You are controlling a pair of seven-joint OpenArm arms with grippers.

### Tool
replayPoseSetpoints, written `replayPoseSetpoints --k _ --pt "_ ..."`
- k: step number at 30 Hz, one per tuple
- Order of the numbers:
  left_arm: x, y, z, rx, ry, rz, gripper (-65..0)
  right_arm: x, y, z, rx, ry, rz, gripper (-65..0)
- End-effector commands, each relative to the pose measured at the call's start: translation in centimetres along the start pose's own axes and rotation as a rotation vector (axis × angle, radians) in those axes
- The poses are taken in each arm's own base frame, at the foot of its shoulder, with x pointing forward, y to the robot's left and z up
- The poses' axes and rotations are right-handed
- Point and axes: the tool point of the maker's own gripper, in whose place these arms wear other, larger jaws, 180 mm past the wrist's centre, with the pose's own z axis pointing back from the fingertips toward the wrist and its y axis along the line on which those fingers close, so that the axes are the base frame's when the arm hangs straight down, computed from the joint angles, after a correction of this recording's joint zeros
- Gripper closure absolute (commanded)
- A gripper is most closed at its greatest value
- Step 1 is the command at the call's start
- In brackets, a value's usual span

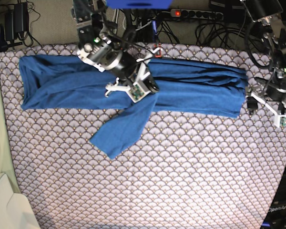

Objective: Fold the T-shirt properly
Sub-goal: 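Grasp the hanging blue sleeve with the right gripper and lift it, then move the left gripper to the sleeve and take it from the right gripper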

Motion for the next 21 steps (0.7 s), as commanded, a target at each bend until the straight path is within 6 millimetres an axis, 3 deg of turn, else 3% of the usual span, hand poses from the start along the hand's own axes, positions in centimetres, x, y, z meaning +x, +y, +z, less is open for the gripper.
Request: replayPoseSetpoints --k 1,5,19,21 --pt "1.7 0.6 0.4 0.014 -0.053 -0.011 -62.0 1.2 0.3 -0.1 0.014 -0.049 -0.009 0.0" --pt "1.7 0.6 0.4 0.013 -0.051 -0.011 -62.0 0.3 0.4 -0.6 0.021 -0.025 -0.021 0.0" --pt "1.6 0.5 0.3 0.011 -0.051 -0.01 -62.0 -0.1 0.7 -0.6 0.029 -0.015 -0.025 -0.1" --pt "1.6 0.5 0.3 0.011 -0.051 -0.01 -62.0 0.0 0.7 -0.6 0.029 -0.016 -0.026 -2.4"
